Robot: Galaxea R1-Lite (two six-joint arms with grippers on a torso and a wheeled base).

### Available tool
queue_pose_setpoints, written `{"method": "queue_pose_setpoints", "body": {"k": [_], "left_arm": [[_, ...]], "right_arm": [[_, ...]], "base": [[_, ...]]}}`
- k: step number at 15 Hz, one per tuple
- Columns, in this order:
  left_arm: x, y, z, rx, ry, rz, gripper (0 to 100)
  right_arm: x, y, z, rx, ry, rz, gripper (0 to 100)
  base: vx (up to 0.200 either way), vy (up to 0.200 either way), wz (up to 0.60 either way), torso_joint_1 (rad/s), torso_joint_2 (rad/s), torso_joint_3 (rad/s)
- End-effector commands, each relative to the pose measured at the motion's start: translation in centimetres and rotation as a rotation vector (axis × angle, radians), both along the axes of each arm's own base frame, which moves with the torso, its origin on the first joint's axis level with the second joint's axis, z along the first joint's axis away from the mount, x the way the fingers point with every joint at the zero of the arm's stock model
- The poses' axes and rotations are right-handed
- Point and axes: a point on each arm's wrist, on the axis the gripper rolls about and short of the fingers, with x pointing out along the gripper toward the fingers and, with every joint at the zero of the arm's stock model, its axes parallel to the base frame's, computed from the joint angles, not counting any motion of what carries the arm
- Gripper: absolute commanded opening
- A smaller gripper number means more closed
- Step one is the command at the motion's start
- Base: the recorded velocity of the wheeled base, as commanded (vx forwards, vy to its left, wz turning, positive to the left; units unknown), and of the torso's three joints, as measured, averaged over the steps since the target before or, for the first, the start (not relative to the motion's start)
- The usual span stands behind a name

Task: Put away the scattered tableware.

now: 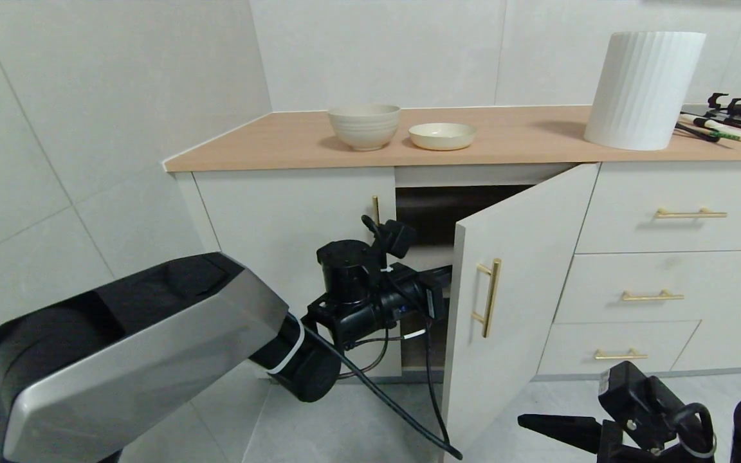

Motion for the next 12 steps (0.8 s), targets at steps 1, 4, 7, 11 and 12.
{"method": "queue_pose_setpoints", "body": {"k": [1, 4, 7, 11, 12], "left_arm": [[0.4, -0.6, -0.7, -0.003, 0.000, 0.003, 0], [-2.4, -3.2, -0.4, -0.024, -0.025, -0.057, 0], [-9.3, -7.0, -0.3, -0.030, -0.092, -0.264, 0], [-7.3, -5.2, -0.2, -0.014, -0.107, -0.199, 0], [-6.8, -4.5, 0.2, -0.016, -0.111, -0.178, 0]], "right_arm": [[0.0, 0.1, 0.0, -0.002, 0.001, 0.001, 100], [-0.6, 0.4, 0.0, 0.002, 0.001, 0.040, 100], [-2.9, 0.7, 0.1, 0.014, -0.005, 0.152, 100], [-3.0, 0.5, 0.5, 0.034, -0.021, 0.148, 100], [-2.8, 0.5, 0.7, 0.044, -0.029, 0.135, 100]], "base": [[0.000, 0.000, 0.00, 0.000, 0.00, 0.000], [0.000, 0.000, 0.00, 0.000, 0.00, 0.000], [0.000, 0.000, 0.00, 0.000, 0.00, 0.000], [0.000, 0.000, 0.00, 0.000, 0.00, 0.000], [0.000, 0.000, 0.00, 0.000, 0.00, 0.000]]}}
